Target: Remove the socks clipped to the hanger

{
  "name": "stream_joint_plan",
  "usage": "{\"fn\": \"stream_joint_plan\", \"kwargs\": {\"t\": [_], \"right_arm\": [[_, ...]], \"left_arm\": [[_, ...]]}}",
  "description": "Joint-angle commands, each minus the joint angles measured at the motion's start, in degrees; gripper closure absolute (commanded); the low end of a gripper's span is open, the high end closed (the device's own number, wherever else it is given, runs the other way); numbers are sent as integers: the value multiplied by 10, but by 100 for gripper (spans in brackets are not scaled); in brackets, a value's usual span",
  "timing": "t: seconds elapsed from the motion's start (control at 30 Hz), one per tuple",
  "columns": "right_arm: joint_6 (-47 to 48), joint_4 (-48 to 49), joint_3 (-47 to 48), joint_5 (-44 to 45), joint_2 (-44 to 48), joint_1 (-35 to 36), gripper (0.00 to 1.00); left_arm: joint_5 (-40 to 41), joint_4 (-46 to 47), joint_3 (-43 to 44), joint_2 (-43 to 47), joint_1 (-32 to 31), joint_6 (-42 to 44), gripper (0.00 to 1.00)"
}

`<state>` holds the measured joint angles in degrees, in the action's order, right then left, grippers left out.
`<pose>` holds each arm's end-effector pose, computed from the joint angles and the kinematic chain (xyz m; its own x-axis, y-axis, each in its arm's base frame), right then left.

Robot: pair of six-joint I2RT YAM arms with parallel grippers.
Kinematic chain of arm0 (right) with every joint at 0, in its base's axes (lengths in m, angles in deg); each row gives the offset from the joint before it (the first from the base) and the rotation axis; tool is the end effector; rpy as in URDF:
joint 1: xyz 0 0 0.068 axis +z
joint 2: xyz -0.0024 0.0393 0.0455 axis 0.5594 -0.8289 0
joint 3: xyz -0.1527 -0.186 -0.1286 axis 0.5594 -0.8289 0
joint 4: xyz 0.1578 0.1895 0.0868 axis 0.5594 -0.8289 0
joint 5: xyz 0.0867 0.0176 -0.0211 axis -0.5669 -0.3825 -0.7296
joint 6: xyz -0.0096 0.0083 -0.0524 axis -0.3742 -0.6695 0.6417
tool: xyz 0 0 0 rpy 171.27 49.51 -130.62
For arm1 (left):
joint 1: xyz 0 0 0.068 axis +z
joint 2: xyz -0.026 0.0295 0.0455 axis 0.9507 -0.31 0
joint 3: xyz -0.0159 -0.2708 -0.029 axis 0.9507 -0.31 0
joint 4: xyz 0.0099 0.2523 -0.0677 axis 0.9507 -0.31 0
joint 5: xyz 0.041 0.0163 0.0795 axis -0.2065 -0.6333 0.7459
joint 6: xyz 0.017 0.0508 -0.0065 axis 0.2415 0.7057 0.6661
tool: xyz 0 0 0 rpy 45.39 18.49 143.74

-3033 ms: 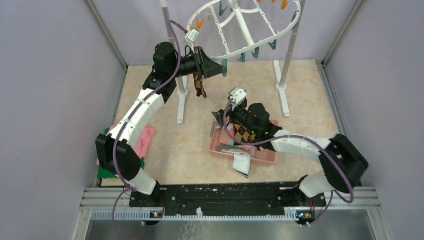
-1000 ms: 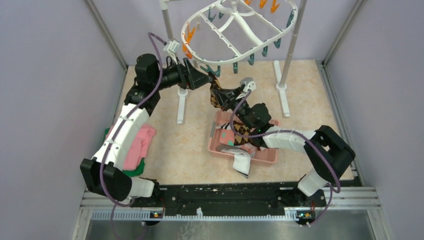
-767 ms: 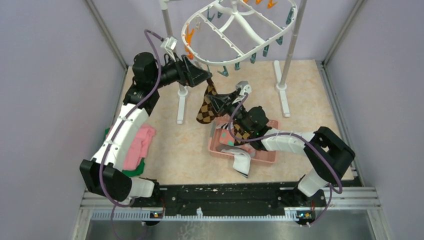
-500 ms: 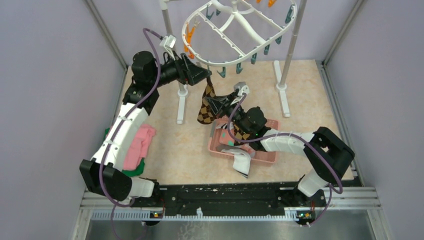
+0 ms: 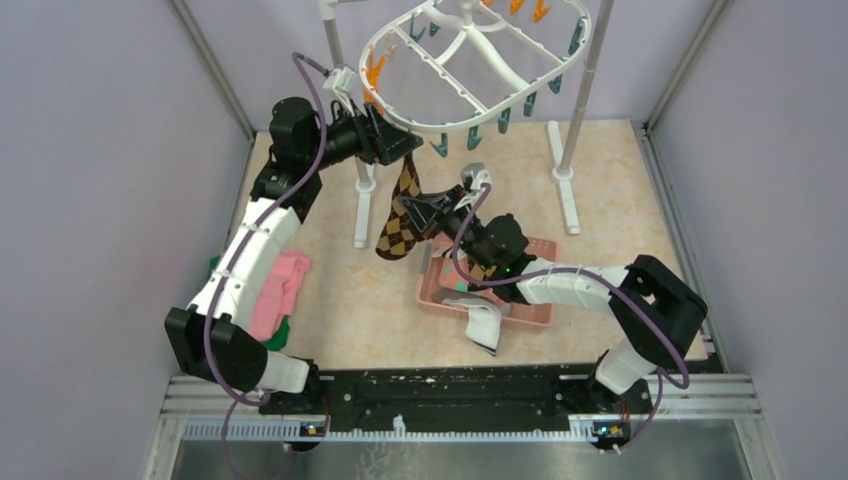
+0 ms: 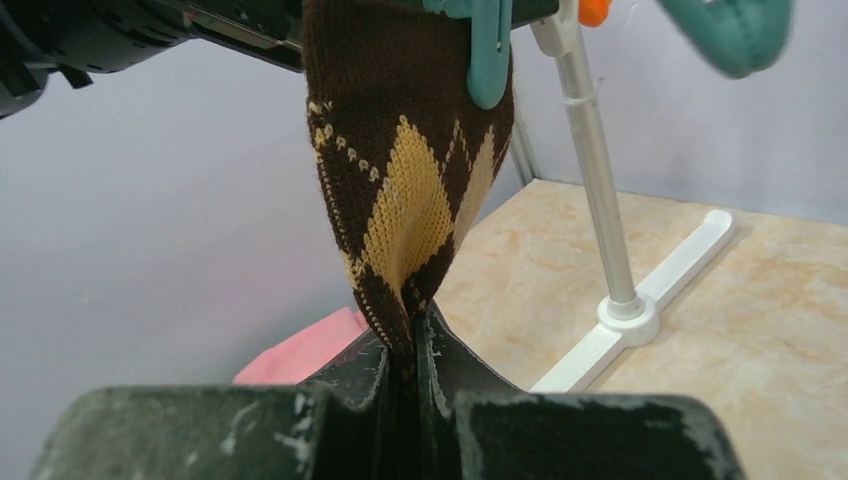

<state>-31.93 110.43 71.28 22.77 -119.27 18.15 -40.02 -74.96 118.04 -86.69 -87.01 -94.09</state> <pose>0.2141 0.2731 0.2959 -0.0894 0.4783 -0.8736 -0.7846 0.5065 0.3576 0.3025 -0.1056 0.4391 -0.4374 -0.2728 -0.8569 0.7013 0.4930 -0.5149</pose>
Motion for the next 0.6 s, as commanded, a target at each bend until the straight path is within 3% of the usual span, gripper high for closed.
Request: {"fn": "stream_joint_plan", "kwargs": {"t": [0.0,0.2,0.4,0.57], "right_arm": [[-61,45,-1,-21,29,4,100],[-172,95,-21,-81,33,-19,100],[-370,229,-31,-155,-18,-78,100],[-406,251,-34,-193,-21,-91,100]], "left_arm": [[-17,31,-16,19,3,11,24],[-88,99,-31,9,4,-49,28],[-127,130,-28,9,5,-75,36],[-150,145,-28,9,5,-91,37]]}}
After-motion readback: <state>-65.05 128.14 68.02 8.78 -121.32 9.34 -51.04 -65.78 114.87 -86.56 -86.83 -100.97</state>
